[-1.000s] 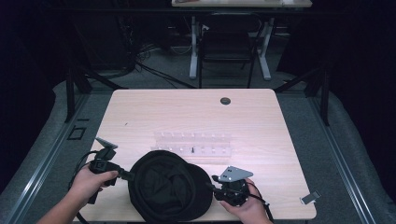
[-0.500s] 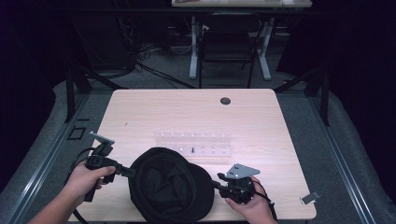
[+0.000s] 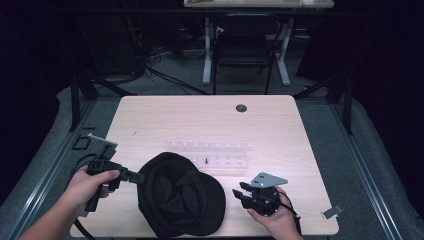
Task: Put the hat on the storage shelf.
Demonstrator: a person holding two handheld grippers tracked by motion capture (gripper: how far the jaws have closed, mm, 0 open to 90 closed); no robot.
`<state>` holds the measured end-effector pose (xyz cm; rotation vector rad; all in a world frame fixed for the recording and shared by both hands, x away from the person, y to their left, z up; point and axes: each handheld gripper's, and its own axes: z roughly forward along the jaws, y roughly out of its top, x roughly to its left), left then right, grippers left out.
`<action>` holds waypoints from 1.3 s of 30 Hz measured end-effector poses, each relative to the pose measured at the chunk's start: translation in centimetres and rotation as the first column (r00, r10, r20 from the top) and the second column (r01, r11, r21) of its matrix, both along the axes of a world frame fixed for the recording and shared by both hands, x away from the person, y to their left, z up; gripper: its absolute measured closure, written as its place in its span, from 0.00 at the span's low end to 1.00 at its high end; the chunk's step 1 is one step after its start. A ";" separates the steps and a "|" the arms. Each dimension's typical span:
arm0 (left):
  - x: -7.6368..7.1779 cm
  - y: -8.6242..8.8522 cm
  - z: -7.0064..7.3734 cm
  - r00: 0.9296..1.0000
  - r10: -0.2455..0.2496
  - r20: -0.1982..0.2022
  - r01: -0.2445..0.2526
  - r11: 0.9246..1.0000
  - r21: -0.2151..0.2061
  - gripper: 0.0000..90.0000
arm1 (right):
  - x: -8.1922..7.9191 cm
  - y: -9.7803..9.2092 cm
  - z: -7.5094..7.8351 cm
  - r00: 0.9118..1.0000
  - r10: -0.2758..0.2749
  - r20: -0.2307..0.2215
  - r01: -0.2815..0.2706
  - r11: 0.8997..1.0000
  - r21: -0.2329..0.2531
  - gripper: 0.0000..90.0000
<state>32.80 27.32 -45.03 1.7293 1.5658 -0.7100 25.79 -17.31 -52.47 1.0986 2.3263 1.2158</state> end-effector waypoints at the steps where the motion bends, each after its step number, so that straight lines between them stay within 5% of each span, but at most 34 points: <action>1: 0.0 0.0 0.2 1.000 -0.002 -0.006 0.002 1.000 -0.008 0.95 | 0.0 0.0 0.0 1.000 -0.005 0.001 0.005 1.000 0.002 0.69; 9: -0.1 -0.9 1.3 1.000 0.000 0.006 0.000 0.997 -0.081 0.95 | 0.1 -0.4 -0.1 1.000 -0.013 -0.006 0.013 1.000 -0.001 0.69; 14: 0.0 -1.4 1.6 1.000 -0.015 0.005 0.015 0.988 -0.156 0.95 | 0.1 -0.6 0.0 1.000 -0.017 -0.008 0.017 1.000 0.002 0.68; 24: -0.1 -1.9 3.2 0.999 -0.017 0.035 0.022 0.989 -0.143 0.96 | 0.2 -1.0 0.0 1.000 -0.030 -0.008 0.030 1.000 0.003 0.68; 39: -0.2 -2.0 4.7 0.999 -0.025 0.046 0.033 0.982 -0.184 0.96 | 0.3 -1.2 0.0 0.999 -0.040 -0.008 0.040 0.999 0.010 0.68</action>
